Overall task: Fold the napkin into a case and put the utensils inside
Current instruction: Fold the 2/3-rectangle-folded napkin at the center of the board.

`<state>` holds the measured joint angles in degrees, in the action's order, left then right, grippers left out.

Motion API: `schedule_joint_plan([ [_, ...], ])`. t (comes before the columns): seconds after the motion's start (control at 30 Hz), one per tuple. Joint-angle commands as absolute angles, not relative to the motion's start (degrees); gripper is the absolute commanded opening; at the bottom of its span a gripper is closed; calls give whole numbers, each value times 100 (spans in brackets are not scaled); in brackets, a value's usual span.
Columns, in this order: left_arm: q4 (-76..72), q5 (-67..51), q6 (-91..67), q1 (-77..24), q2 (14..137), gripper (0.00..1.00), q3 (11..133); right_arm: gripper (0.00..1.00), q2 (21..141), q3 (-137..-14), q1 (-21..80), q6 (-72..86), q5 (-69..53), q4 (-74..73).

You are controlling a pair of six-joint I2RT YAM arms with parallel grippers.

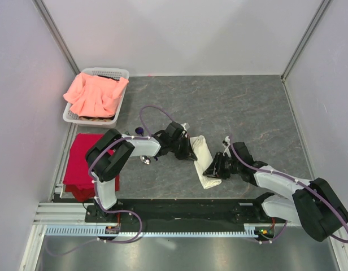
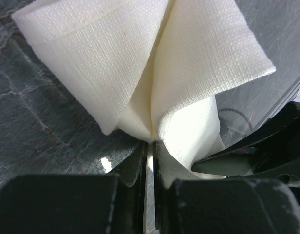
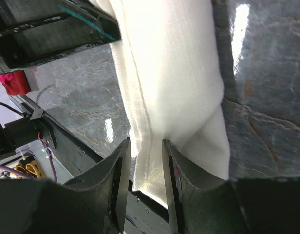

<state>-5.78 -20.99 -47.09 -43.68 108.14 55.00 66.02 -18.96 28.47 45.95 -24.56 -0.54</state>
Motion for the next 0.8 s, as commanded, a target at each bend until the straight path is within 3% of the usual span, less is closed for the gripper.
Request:
schedule_joint_plan([
  [0.0, -334, -1802, -4843, -4403, 10758, 2, 5370, 40, 6477, -1477, 2874, 4843, -2443, 562],
  [0.37, -343, -1855, -4860, -4412, 10714, 2, 5370, 42, 5546, -2039, 2874, 4456, -2232, -870],
  [0.77, -351, -1863, -4869, -4412, 10740, 2, 5396, 40, 6222, -1301, 3190, 5080, -2593, 650],
])
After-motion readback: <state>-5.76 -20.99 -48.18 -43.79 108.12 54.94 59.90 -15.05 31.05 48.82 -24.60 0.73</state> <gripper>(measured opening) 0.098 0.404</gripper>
